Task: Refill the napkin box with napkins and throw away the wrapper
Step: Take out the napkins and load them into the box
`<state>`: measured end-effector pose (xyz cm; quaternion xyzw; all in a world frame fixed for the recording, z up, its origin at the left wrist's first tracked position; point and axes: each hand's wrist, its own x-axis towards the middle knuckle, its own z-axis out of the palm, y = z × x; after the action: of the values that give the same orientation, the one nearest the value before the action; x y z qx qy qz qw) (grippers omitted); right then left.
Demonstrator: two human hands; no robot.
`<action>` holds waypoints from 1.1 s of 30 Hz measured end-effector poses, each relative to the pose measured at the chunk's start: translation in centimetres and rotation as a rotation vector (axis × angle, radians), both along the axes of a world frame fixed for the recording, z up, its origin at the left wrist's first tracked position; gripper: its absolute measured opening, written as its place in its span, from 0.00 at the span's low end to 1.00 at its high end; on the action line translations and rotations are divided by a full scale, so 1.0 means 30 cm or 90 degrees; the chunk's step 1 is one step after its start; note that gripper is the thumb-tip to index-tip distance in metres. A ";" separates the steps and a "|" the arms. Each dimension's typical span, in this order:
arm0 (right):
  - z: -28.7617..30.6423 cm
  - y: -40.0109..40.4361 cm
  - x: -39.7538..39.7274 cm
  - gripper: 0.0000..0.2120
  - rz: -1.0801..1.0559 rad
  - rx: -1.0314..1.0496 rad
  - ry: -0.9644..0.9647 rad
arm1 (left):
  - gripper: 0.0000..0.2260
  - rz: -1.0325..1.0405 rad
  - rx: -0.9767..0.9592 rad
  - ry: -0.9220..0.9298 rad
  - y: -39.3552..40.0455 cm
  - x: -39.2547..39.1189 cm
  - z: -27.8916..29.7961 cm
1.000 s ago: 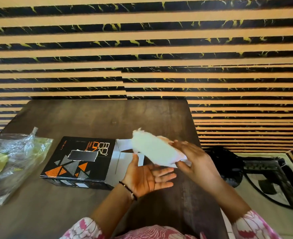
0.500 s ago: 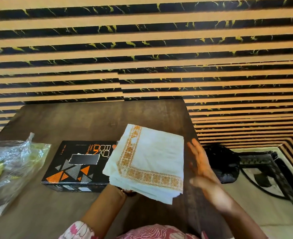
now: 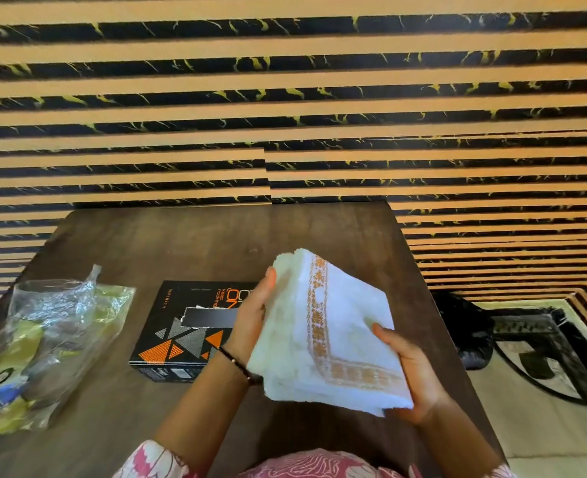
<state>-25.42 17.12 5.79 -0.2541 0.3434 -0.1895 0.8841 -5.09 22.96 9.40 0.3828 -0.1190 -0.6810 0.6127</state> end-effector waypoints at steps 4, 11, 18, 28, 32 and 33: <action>0.037 0.007 0.014 0.23 -0.038 -0.052 0.026 | 0.22 -0.082 0.033 -0.081 0.024 0.026 -0.005; 0.100 -0.001 0.051 0.35 0.023 -0.094 0.032 | 0.21 -0.066 -0.040 -0.103 0.057 0.061 -0.028; 0.071 -0.024 0.047 0.41 0.062 -0.160 0.046 | 0.21 -0.077 -0.138 -0.087 0.087 0.103 -0.022; 0.039 -0.035 0.049 0.43 0.041 -0.096 -0.011 | 0.38 -0.162 -0.039 0.121 0.080 0.146 -0.057; 0.023 -0.032 0.041 0.42 0.028 -0.075 -0.001 | 0.29 -0.142 -0.087 0.053 0.061 0.136 -0.031; 0.019 -0.032 0.040 0.41 0.042 -0.082 0.008 | 0.26 -0.143 -0.095 0.015 0.054 0.129 -0.025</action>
<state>-24.22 16.15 6.38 -0.3232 0.3277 -0.1802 0.8693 -1.23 24.59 8.66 0.3127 -0.2043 -0.7388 0.5610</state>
